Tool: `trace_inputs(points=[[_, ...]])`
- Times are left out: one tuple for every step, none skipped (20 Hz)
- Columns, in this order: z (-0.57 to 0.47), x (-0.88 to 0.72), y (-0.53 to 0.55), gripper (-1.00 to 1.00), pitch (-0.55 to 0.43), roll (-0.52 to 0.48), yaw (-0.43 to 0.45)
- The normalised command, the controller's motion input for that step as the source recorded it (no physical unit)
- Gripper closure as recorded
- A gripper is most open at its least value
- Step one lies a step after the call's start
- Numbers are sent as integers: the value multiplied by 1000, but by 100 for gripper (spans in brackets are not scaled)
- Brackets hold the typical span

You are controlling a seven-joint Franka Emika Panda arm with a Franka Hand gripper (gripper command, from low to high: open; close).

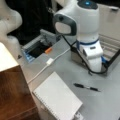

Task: Turn on the lamps. Open the box. Pick up the pen. Put it in the box.

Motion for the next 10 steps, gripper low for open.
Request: trace_inputs(points=[[-40,158,-59,-100,16,-27,191],[-33,153,-56,-100,14,-27,167],[-26,147,-56,-100,15,-27,147],[-42,141,-50,-100,74,20,84],[-51,137,-46,-100,89,31,62],[-84,136,-39,-100,77,48,45],[-122,140,-39,-100,73,61,30],[-165,143,-48,-100,86,58,-10],[-205,149,-61,-100,72,76,-31],[-213,155,-70,-100,61,80,-36]])
